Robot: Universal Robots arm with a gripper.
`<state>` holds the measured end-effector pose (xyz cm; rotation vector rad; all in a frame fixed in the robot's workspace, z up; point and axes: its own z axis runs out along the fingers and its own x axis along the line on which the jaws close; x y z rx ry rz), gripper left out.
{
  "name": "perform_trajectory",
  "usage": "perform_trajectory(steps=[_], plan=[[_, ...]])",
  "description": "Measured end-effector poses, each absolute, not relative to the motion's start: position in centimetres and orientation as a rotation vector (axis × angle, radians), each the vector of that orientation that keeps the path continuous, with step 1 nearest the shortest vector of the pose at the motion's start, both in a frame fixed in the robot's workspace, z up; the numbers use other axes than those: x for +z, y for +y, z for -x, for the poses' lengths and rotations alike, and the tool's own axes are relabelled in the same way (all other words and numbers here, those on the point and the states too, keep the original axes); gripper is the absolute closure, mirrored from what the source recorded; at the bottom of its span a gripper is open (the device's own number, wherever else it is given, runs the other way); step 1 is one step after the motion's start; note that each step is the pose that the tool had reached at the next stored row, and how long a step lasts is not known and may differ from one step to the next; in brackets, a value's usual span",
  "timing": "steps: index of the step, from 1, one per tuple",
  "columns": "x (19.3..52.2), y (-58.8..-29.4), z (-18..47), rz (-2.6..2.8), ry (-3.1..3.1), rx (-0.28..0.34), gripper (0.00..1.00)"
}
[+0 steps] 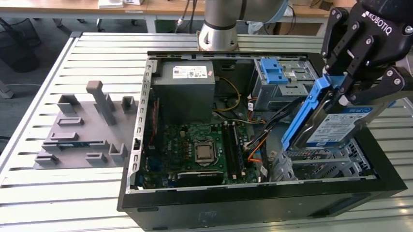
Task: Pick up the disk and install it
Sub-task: 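Insert the disk into the insertion slot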
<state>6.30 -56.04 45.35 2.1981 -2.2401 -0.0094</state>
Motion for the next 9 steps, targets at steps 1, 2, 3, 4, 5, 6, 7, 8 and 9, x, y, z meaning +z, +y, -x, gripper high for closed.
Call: perform_trajectory(steps=[1,2,3,4,5,6,7,8,9], plan=[[45.29,-56.05,-6.48,-2.198,-2.24,-0.009,0.64],[45.23,-56.06,-6.61,-2.198,-2.24,-0.009,0.64],[45.17,-56.07,-6.74,-2.198,-2.24,-0.009,0.64],[45.11,-56.08,-6.85,-2.198,-2.24,-0.009,0.64],[45.04,-56.1,-6.95,-2.198,-2.24,-0.009,0.64],[44.96,-56.12,-7.03,-2.198,-2.24,-0.009,0.64],[44.88,-56.14,-7.08,-2.198,-2.24,-0.009,0.64],[44.8,-56.17,-7.13,-2.198,-2.24,-0.009,0.64],[44.73,-56.18,-7.19,-2.198,-2.24,-0.009,0.64]])
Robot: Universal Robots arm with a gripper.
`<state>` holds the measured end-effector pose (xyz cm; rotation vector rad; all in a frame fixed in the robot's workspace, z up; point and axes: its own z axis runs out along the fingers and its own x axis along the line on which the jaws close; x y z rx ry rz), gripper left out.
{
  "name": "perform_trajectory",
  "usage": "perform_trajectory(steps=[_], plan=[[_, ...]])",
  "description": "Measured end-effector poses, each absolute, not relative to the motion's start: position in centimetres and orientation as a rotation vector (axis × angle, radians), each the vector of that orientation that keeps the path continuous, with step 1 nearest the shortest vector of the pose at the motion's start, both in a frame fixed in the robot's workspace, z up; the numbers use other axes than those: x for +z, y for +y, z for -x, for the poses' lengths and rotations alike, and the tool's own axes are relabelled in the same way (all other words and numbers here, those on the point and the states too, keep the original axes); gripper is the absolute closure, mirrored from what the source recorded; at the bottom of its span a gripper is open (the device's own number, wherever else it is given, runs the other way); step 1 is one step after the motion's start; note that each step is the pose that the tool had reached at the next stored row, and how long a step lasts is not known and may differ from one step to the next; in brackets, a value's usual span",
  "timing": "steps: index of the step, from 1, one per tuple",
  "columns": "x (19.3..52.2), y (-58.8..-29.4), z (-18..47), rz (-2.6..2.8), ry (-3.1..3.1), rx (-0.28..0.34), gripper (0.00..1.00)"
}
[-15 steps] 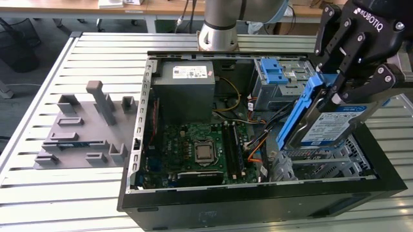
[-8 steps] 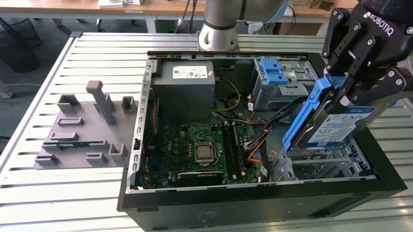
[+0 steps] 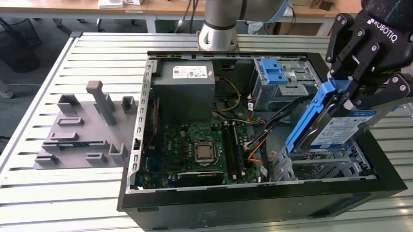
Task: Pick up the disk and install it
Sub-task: 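Insert the disk into the insertion slot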
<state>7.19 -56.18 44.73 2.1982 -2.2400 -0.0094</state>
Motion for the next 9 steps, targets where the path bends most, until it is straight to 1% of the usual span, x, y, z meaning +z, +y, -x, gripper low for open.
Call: perform_trajectory(steps=[9], plan=[[44.34,-56.28,-7.39,-2.198,-2.239,-0.008,0.64]])
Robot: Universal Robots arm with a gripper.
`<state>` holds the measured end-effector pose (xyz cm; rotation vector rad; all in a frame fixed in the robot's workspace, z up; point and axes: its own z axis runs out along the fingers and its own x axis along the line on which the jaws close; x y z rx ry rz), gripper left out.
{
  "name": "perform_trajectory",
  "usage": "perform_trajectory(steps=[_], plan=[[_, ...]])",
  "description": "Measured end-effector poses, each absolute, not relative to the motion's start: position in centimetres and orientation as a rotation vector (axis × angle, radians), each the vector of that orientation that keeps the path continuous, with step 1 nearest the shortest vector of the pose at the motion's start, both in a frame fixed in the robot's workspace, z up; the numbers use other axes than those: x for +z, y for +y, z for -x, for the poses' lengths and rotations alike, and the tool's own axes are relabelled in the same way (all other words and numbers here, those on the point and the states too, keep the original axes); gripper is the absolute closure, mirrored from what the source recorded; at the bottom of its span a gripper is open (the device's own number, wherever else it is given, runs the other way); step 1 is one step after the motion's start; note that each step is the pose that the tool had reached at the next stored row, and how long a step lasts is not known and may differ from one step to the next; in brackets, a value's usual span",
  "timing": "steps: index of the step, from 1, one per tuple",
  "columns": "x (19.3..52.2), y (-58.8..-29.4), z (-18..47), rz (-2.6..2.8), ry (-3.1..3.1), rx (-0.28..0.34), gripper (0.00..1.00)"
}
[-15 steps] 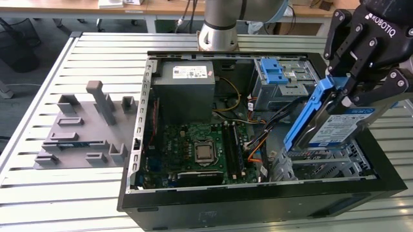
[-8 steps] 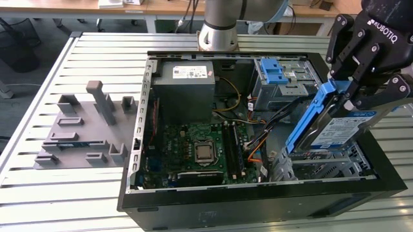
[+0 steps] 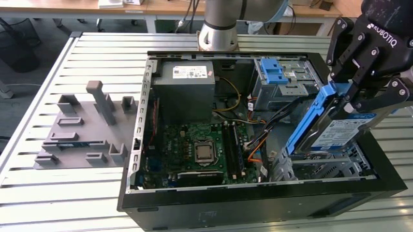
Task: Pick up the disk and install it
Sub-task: 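Insert the disk into the insertion slot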
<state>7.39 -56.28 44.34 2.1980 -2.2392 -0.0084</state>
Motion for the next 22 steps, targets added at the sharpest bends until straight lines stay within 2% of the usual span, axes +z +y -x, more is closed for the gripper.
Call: perform_trajectory(steps=[22], plan=[[43.72,-56.39,-7.4,-2.193,-2.227,0.011,0.64]])
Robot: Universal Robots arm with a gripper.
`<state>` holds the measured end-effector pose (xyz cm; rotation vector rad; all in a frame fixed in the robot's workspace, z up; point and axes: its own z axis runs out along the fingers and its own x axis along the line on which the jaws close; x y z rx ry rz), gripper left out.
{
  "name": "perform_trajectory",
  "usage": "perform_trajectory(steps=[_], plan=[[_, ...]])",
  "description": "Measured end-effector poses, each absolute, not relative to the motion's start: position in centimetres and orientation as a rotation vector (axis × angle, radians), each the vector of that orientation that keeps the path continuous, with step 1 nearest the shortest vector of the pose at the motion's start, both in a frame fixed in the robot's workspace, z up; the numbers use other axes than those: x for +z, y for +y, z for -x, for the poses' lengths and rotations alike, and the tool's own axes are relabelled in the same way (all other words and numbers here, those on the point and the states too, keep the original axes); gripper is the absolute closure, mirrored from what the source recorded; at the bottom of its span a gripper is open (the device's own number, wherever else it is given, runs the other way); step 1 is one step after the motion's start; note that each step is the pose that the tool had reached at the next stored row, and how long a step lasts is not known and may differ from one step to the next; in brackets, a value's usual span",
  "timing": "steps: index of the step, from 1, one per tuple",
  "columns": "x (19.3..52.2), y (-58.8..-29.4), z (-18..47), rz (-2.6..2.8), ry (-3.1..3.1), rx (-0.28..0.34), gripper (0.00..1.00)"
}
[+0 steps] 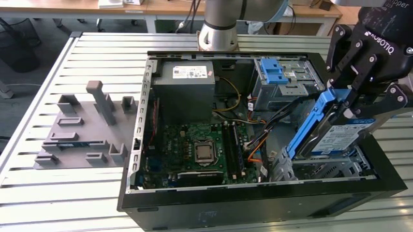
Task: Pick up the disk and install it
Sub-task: 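Insert the disk into the insertion slot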
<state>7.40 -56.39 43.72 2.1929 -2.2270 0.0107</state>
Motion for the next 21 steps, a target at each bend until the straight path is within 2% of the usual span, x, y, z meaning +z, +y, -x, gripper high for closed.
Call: perform_trajectory(steps=[21], plan=[[43.49,-56.36,-7.53,-2.166,-2.252,0.008,0.64]])
